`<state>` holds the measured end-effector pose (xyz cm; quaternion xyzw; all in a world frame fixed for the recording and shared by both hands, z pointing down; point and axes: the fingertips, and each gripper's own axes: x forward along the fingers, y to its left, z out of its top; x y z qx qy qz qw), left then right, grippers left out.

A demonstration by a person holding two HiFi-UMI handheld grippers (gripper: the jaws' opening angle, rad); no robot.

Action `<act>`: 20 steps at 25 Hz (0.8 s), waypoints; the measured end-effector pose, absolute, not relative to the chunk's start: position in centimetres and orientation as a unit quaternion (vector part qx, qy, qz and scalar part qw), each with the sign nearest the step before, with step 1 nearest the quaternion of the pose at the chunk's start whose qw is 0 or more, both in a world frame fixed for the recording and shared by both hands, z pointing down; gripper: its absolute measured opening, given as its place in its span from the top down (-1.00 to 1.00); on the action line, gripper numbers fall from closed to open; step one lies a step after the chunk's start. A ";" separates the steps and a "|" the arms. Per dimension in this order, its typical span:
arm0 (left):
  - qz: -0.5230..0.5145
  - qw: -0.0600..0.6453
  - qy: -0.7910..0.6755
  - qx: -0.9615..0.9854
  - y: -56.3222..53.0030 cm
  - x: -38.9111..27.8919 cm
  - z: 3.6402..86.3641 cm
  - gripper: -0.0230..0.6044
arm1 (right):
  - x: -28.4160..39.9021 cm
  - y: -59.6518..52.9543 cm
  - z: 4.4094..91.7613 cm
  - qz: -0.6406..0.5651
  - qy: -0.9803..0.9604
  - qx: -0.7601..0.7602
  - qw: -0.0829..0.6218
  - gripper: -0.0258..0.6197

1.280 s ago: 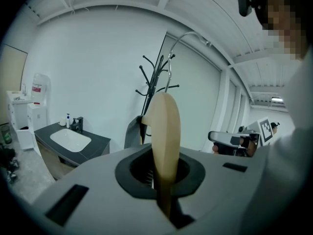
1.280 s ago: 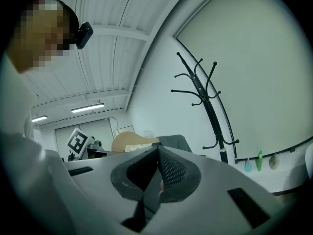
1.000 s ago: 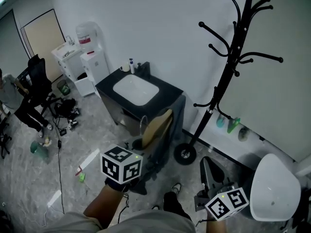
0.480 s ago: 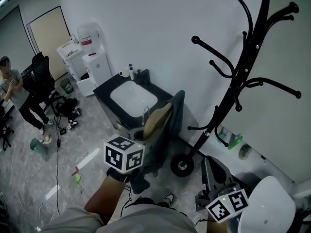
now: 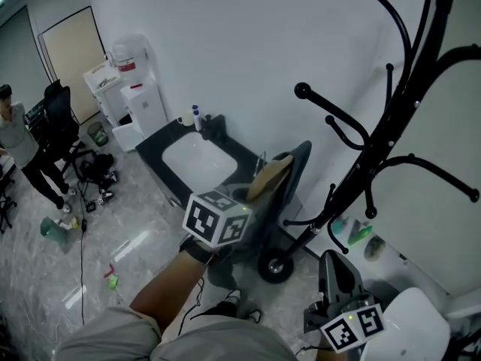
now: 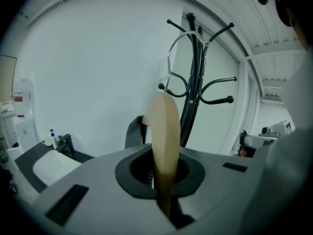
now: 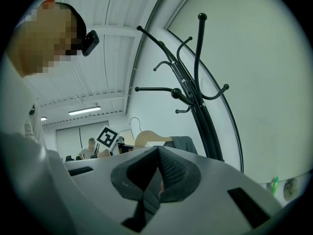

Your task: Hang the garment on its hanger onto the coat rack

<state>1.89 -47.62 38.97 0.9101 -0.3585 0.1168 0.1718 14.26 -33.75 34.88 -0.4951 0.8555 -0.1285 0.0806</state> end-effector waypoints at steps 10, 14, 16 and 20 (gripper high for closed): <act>0.151 0.160 -0.272 0.937 -54.9 7.7 38.7 0.92 | 15.8 -37.9 33.5 -0.104 0.825 -0.547 0.099 0.87; 0.160 0.149 -0.240 0.946 -56.6 10.1 38.5 0.92 | 16.4 -38.8 33.4 -0.097 0.816 -0.561 0.105 0.87; 0.165 0.147 -0.227 0.948 -57.4 11.1 38.5 0.92 | 16.6 -39.1 33.4 -0.095 0.813 -0.565 0.107 0.87; 0.171 0.147 -0.212 0.951 -59.0 12.7 38.5 0.92 | 17.3 -39.7 33.3 -0.094 0.807 -0.573 0.110 0.87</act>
